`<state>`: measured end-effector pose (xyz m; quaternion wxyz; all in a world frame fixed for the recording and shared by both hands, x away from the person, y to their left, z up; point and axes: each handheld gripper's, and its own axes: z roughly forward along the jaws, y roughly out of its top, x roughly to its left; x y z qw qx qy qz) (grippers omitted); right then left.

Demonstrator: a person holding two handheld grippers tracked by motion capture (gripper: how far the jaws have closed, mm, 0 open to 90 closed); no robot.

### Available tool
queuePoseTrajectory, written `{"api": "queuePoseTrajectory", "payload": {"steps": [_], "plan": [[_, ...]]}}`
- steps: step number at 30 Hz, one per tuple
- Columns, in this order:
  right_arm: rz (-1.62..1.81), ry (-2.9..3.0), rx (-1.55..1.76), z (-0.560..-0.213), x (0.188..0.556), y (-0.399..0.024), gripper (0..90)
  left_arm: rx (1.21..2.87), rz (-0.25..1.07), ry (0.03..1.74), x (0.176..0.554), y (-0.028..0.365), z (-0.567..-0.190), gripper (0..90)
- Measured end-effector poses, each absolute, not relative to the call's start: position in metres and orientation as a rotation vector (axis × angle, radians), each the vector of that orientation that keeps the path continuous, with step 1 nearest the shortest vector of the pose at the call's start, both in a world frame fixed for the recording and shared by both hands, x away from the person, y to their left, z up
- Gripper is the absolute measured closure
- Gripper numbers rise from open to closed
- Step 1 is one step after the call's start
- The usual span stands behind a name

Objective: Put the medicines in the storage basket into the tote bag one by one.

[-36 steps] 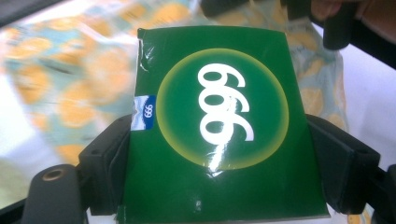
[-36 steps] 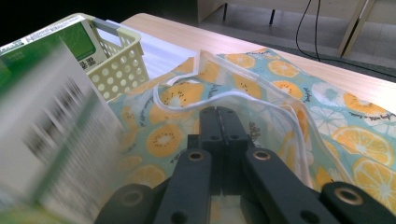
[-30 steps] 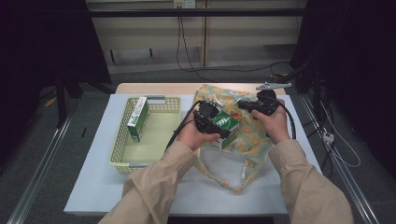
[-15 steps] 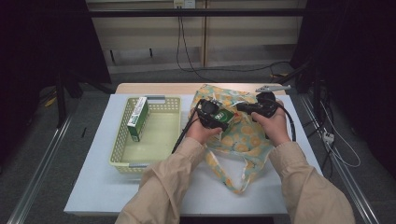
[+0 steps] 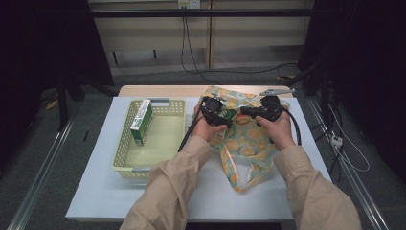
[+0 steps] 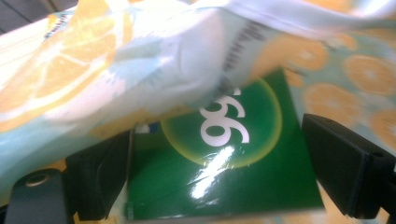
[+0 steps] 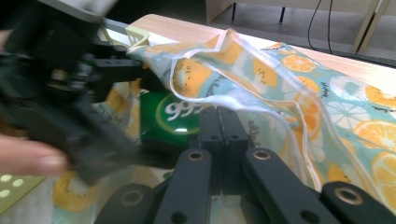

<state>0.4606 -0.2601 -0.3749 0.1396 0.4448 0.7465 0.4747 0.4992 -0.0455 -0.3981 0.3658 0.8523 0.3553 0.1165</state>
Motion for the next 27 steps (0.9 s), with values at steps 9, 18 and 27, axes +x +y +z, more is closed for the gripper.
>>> {"api": "queuePoseTrajectory", "payload": {"steps": [9,18,27], "plan": [[1.384,2.141,1.277,-0.37,0.458,-0.255,90.0,2.189,0.239,0.843,0.464,-0.029,-0.374,24.1],[1.414,2.129,1.253,-0.361,0.457,-0.254,90.0,2.289,0.221,0.807,0.455,-0.039,-0.388,85.9],[1.393,2.14,1.264,-0.362,0.457,-0.261,90.0,2.121,0.29,0.927,0.488,-0.048,-0.414,90.0]]}}
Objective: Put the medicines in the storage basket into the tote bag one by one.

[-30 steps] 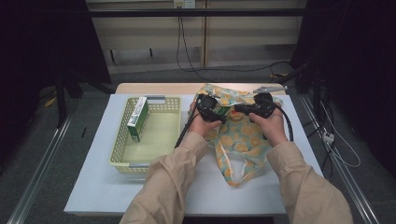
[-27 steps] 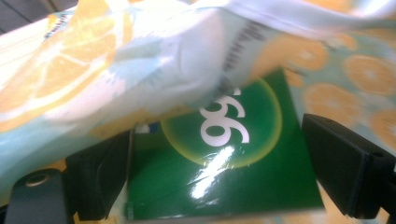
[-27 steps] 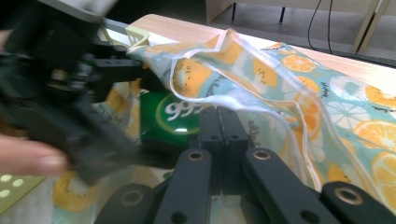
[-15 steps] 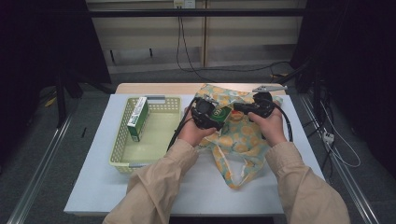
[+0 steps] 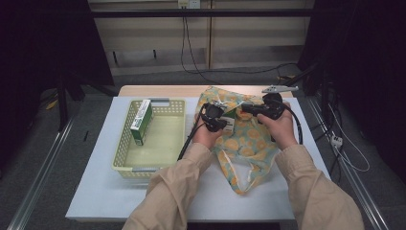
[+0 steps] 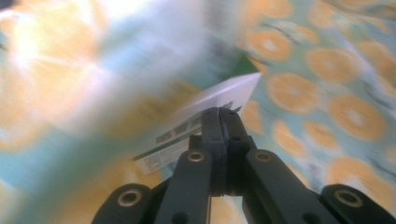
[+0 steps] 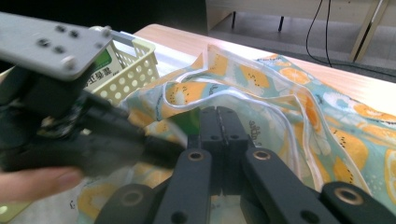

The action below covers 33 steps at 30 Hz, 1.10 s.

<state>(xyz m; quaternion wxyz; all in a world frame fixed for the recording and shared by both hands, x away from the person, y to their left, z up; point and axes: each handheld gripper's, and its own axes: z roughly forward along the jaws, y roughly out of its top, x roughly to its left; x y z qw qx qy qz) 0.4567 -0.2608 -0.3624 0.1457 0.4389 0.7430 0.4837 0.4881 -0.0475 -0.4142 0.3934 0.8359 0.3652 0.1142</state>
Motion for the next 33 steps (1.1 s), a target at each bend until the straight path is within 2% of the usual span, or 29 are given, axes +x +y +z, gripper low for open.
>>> {"api": "queuePoseTrajectory", "payload": {"steps": [5,8,10,11,15,21,33], "plan": [[1.381,2.152,1.267,-0.364,0.458,-0.26,90.0,2.07,0.293,0.959,0.496,-0.043,-0.411,88.0],[1.382,2.155,1.264,-0.364,0.458,-0.258,90.0,2.084,0.27,0.961,0.493,-0.038,-0.404,69.9],[1.377,2.162,1.258,-0.365,0.457,-0.256,90.0,2.088,0.246,0.948,0.487,-0.035,-0.397,63.5],[1.376,2.164,1.259,-0.365,0.456,-0.255,90.0,2.099,0.23,0.94,0.483,-0.033,-0.394,56.9],[1.376,2.162,1.259,-0.366,0.455,-0.253,90.0,2.125,0.197,0.913,0.47,-0.022,-0.381,40.9],[1.36,2.173,1.255,-0.369,0.453,-0.25,90.0,2.154,0.209,0.86,0.455,0.005,-0.357,27.7],[1.352,2.181,1.261,-0.372,0.449,-0.249,90.0,2.165,0.35,0.968,0.461,0.096,-0.343,22.5]]}}
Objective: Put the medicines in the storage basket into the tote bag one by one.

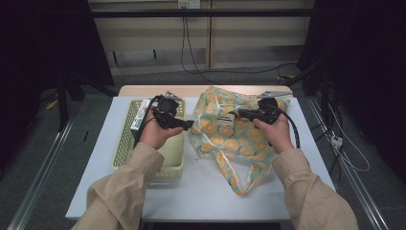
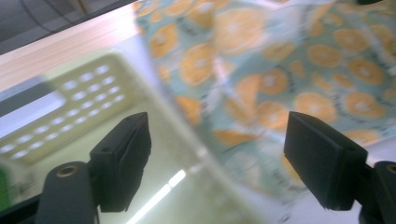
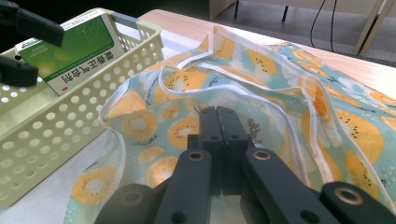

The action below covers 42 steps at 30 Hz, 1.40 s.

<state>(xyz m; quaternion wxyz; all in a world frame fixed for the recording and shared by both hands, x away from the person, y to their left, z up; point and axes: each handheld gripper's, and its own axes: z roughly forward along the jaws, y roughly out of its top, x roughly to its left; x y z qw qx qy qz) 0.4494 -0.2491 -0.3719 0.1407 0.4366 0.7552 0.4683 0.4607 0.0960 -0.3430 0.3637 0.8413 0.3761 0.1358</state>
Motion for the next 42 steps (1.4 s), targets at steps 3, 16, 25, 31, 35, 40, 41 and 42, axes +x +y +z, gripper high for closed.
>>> {"api": "queuePoseTrajectory", "payload": {"steps": [3,16,25,31,35,40,41,42], "plan": [[1.352,2.183,1.26,-0.373,0.45,-0.249,90.0,2.172,0.365,0.991,0.463,0.113,-0.342,22.5],[1.363,2.171,1.269,-0.37,0.45,-0.254,90.0,2.117,0.465,1.155,0.473,0.179,-0.341,21.5],[1.364,2.173,1.26,-0.368,0.451,-0.254,90.0,2.133,0.522,1.283,0.486,0.194,-0.36,19.2],[1.365,2.171,1.257,-0.366,0.451,-0.255,90.0,2.138,0.506,1.354,0.493,0.196,-0.378,24.3],[1.362,2.173,1.259,-0.366,0.451,-0.257,90.0,2.131,0.478,1.387,0.493,0.198,-0.382,48.6],[1.366,2.163,1.264,-0.365,0.452,-0.259,90.0,2.139,0.487,1.377,0.49,0.194,-0.38,62.6],[1.365,2.163,1.264,-0.365,0.452,-0.259,90.0,2.135,0.479,1.374,0.489,0.193,-0.378,62.7],[1.366,2.163,1.263,-0.365,0.451,-0.259,90.0,2.124,0.465,1.37,0.489,0.192,-0.376,62.8]]}}
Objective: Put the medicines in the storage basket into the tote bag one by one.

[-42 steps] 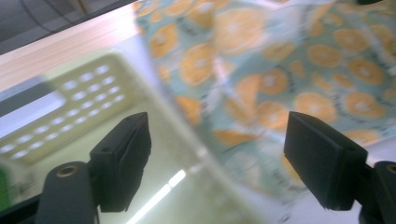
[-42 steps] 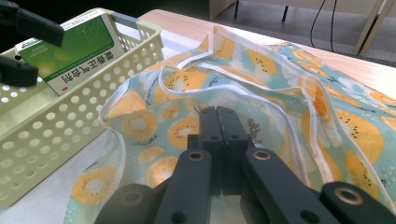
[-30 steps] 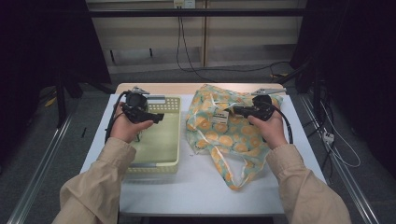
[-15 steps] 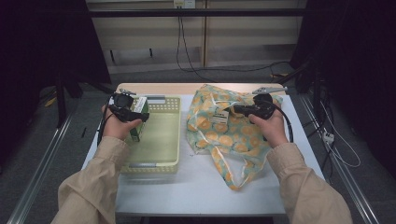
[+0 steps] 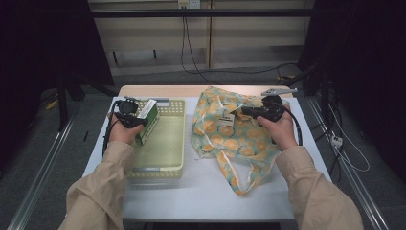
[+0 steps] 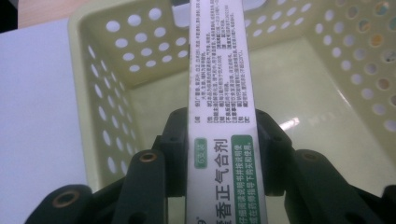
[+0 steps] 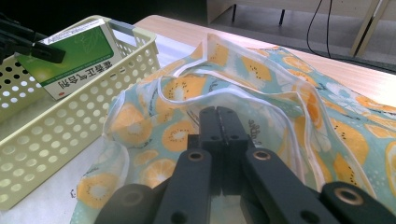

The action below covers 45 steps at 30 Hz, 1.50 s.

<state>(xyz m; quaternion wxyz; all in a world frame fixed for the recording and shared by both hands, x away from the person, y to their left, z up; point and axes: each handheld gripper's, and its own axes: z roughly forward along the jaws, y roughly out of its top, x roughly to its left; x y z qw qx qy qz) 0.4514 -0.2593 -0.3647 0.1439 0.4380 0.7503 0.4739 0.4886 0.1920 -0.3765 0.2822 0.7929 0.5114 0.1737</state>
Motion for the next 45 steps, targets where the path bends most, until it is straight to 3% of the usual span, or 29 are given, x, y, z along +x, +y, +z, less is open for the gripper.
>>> {"api": "queuePoseTrajectory", "payload": {"steps": [11,20,31,45], "plan": [[1.357,2.16,1.261,-0.361,0.454,-0.262,90.0,2.092,0.392,1.141,0.469,0.167,-0.318,63.1],[1.326,2.156,1.252,-0.348,0.464,-0.265,90.0,2.138,0.287,0.827,0.432,0.098,-0.281,63.1],[1.336,2.132,1.255,-0.339,0.465,-0.271,90.0,2.18,0.122,0.707,0.422,0.019,-0.315,63.1],[1.353,2.117,1.281,-0.342,0.47,-0.28,90.0,2.185,0.087,0.744,0.445,-0.046,-0.367,63.0]]}}
